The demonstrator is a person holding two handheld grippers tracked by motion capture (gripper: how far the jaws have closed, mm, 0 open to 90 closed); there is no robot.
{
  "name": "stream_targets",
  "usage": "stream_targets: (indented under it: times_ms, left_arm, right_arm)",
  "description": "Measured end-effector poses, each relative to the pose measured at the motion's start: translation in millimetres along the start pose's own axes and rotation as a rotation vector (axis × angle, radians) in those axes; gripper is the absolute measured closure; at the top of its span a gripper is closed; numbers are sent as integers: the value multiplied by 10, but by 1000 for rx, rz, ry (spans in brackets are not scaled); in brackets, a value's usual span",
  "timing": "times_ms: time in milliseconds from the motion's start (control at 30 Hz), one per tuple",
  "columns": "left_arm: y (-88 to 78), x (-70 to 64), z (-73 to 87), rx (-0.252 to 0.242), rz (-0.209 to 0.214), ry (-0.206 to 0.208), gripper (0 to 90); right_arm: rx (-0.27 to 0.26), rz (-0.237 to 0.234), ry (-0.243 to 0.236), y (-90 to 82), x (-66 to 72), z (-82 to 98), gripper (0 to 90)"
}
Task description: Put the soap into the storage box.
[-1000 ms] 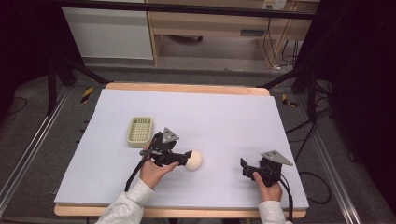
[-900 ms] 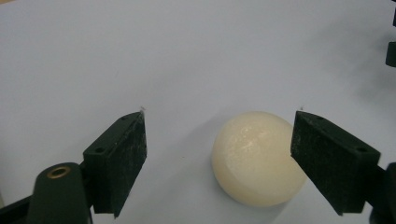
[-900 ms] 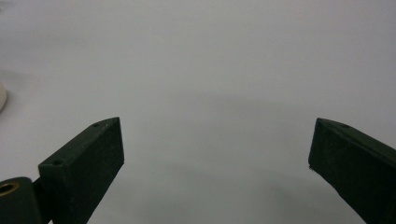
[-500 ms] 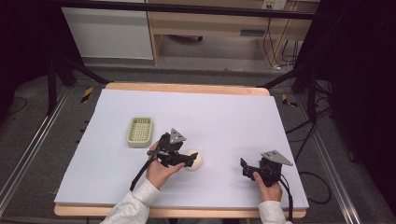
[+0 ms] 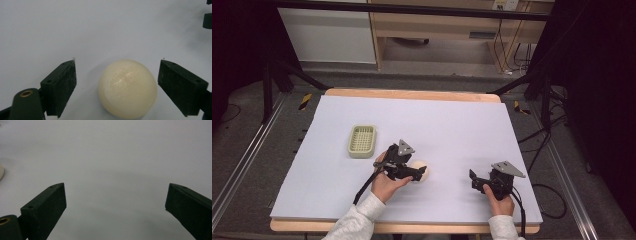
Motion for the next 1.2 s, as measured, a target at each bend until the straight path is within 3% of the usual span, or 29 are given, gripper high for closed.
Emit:
stream_targets:
  times_ms: [1200]
  left_arm:
    - [171,-121,117,73,50,28,104]
  right_arm:
    - [3,-1,-1,0,1,2,38]
Point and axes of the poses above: each handheld gripper's, and its own axes: y roughly forward along the jaws, z roughly out of its underside, x roughly to its left, the point moved 7 cm from there along y, roughly forward along the jaws, and after that the axes turned 12 degrees about y, right-handed, at the moved point
